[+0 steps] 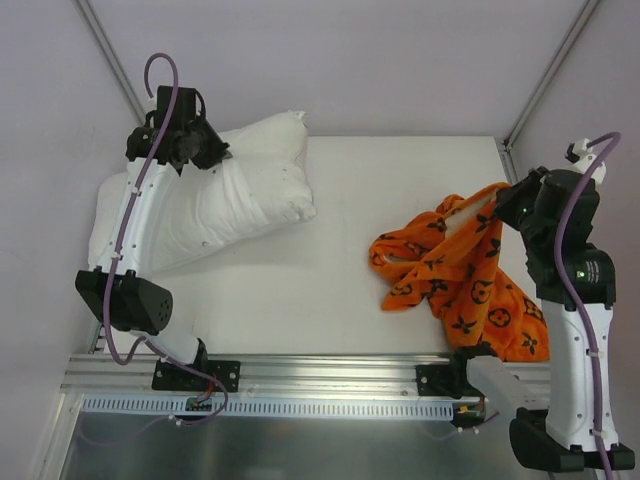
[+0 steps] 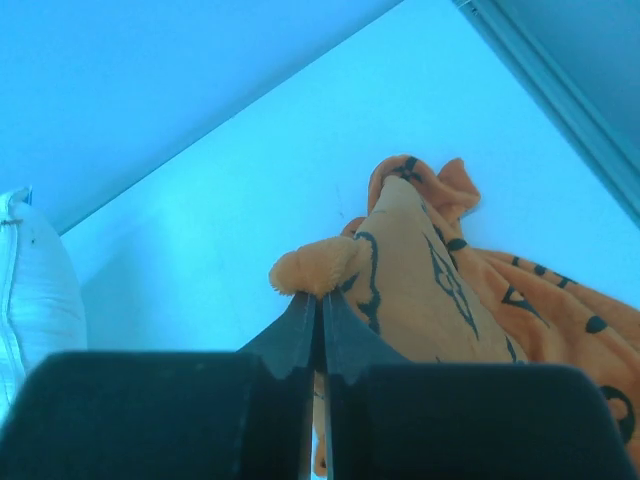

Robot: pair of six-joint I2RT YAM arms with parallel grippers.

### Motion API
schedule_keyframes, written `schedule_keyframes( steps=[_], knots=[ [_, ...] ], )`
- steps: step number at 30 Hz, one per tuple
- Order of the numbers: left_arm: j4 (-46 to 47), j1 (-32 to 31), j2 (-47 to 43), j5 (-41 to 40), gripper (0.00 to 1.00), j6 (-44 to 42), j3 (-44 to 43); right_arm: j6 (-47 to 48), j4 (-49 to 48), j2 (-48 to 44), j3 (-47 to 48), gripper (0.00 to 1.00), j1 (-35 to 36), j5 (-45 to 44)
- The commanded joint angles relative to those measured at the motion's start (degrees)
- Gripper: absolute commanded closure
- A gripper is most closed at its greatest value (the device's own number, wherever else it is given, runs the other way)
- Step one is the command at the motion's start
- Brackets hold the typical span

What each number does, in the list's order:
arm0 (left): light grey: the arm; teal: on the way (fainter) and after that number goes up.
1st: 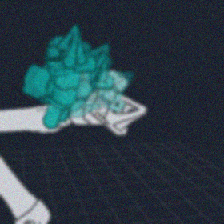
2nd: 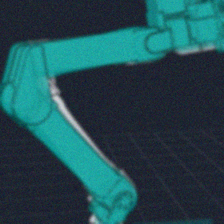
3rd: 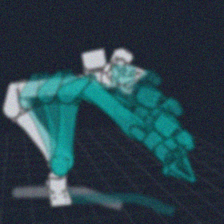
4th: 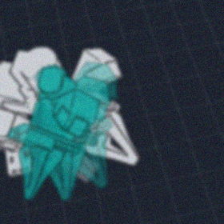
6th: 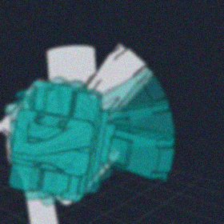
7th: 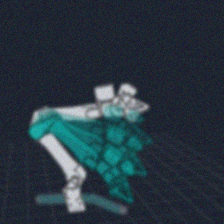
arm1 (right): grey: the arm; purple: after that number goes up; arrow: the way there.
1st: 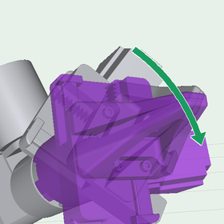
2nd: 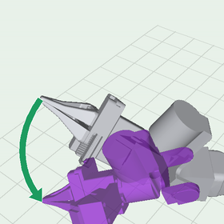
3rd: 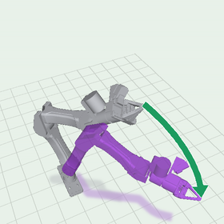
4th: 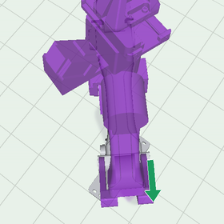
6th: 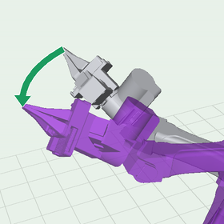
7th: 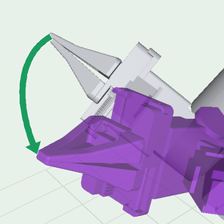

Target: Remove the pillowcase from the pillow

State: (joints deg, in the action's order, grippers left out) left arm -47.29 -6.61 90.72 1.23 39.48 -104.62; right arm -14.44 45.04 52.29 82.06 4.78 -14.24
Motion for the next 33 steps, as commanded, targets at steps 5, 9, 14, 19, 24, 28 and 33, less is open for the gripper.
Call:
schedule_keyframes(
  steps=[5, 9, 14, 19, 24, 28, 33],
  knots=[
    [2.7, 1.2, 1.8, -1.9, 0.19, -0.9, -1.0, 6.7, -1.5, 15.7, 5.8, 0.74, -2.0, 0.2],
    [2.6, 1.1, 1.5, 6.7, 0.01, -4.8, -2.0, 8.5, 5.7, 23.9, 11.9, 0.14, -2.7, 4.0],
    [2.6, 1.1, -3.2, 9.3, 0.01, -9.4, 0.5, 8.4, 3.8, 19.2, 5.9, 0.04, -2.7, 2.7],
    [3.0, -0.2, -10.3, 11.4, 0.01, -13.1, 8.1, 9.2, 5.2, 12.8, 1.4, 0.04, -2.7, 0.5],
    [4.5, -1.3, -18.5, 13.1, 0.01, -16.3, 18.4, 9.8, 6.7, 5.2, -4.8, 0.04, -2.7, -1.8],
    [5.8, -1.4, -27.6, 14.6, 0.01, -17.6, 27.4, 9.4, 8.2, -1.2, -11.0, 0.04, -2.6, -2.1],
    [7.5, -1.4, -37.9, 15.5, 0.01, -18.4, 38.7, 9.5, 10.3, -6.8, -17.5, 0.04, -2.6, -3.5]
  ],
)
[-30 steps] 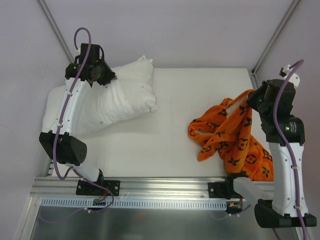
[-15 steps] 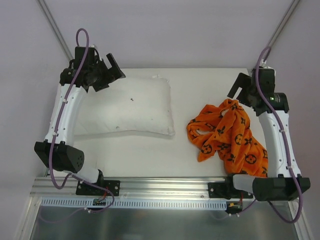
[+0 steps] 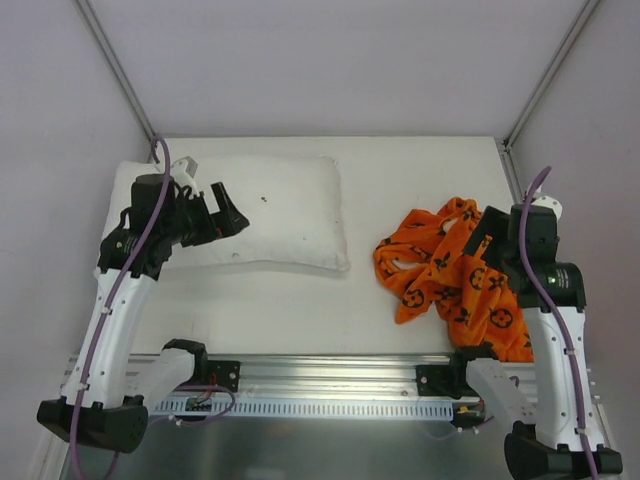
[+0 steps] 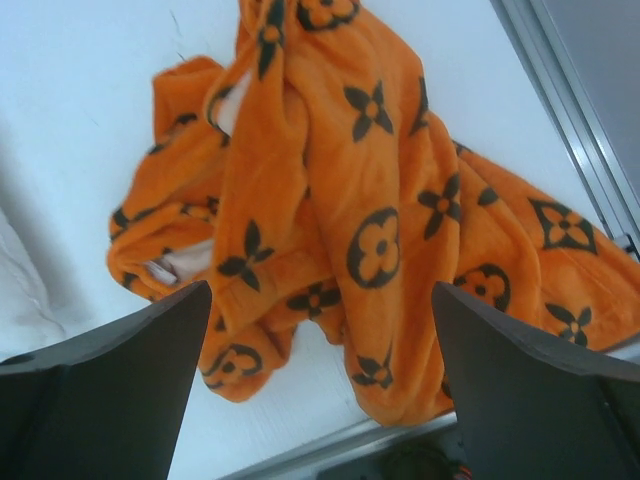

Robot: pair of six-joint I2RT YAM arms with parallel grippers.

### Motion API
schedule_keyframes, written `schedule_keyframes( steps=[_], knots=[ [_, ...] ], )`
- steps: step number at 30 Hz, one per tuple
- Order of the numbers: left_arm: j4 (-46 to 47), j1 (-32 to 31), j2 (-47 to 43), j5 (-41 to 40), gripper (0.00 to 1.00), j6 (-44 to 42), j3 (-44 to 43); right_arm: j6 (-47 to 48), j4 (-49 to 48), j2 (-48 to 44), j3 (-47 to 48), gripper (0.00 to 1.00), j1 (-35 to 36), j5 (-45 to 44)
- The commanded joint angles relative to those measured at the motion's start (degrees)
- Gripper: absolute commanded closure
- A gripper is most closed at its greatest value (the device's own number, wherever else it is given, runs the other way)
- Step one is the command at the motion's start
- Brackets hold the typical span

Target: Remove the pillowcase from the pillow

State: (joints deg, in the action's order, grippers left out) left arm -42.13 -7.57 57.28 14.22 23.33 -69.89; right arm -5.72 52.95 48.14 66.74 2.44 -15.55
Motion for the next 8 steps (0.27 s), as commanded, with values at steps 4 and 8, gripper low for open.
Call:
schedule_keyframes(
  steps=[4, 8],
  knots=[
    [2.8, -0.4, -8.8, 2.7, 0.01, -2.5, 8.2, 1.4, 2.6, -6.0, -6.1, 0.04, -0.3, -2.3],
    [2.8, -0.4, -9.9, 2.3, 0.01, -2.6, 10.0, 0.4, 1.8, -7.7, -8.6, 0.04, -0.3, -3.8]
  ],
)
